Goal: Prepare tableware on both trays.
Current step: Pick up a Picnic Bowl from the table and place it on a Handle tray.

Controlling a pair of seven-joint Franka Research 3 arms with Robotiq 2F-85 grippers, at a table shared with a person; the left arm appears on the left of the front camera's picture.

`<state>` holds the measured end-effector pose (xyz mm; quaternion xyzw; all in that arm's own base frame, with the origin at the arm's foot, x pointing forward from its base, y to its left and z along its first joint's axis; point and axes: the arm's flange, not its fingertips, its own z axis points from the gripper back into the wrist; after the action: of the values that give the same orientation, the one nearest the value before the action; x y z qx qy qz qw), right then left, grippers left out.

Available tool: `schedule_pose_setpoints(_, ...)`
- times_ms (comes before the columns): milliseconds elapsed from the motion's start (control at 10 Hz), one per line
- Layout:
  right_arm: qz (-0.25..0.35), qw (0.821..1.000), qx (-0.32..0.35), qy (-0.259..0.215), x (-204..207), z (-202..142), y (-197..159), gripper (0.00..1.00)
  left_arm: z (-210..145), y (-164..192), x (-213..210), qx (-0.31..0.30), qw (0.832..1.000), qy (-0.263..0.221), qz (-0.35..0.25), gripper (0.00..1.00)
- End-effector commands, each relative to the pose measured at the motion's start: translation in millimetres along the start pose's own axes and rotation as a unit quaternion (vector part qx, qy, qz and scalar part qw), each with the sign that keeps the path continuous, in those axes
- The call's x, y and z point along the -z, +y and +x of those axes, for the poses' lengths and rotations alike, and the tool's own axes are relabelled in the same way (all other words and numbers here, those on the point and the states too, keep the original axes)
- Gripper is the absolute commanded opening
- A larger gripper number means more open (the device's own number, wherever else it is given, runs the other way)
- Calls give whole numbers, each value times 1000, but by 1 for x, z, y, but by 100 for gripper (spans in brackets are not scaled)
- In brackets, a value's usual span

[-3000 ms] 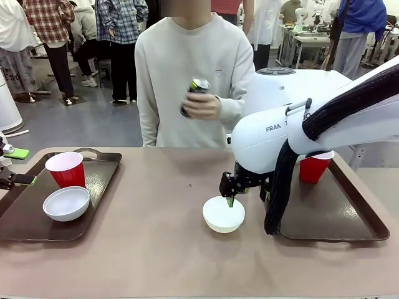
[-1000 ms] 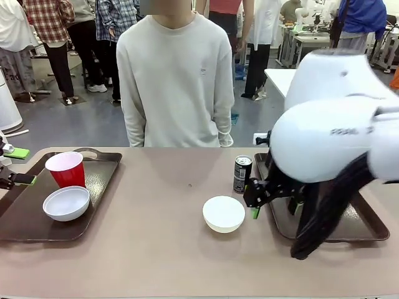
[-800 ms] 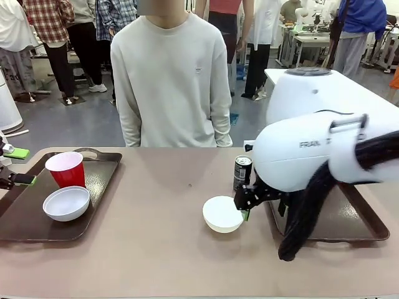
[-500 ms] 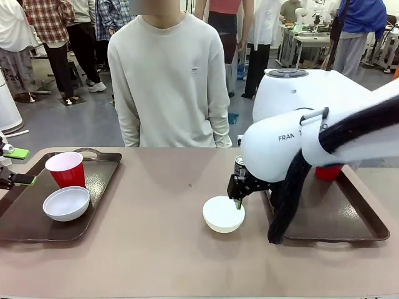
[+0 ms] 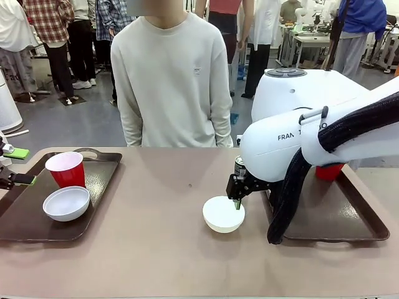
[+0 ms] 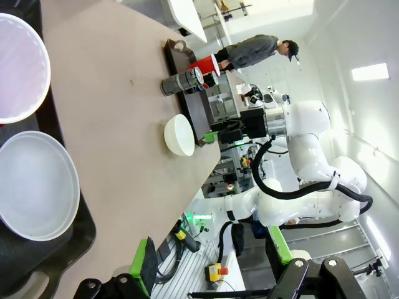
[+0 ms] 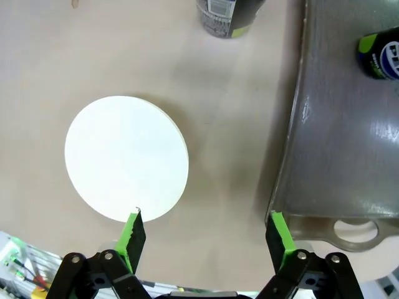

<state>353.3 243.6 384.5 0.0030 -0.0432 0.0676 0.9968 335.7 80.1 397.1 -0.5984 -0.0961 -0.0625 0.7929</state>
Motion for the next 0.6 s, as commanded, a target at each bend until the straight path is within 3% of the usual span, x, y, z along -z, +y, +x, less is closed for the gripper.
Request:
schedule_pose_setpoints(0,0,1000,29,-10,4,9,5,100,-1,0,0,13,1000,-7,-8,92)
schedule_pose_setpoints(500,2,1000,29,-2,28,26,19,100,-1,0,0,13,1000,-7,-8,92)
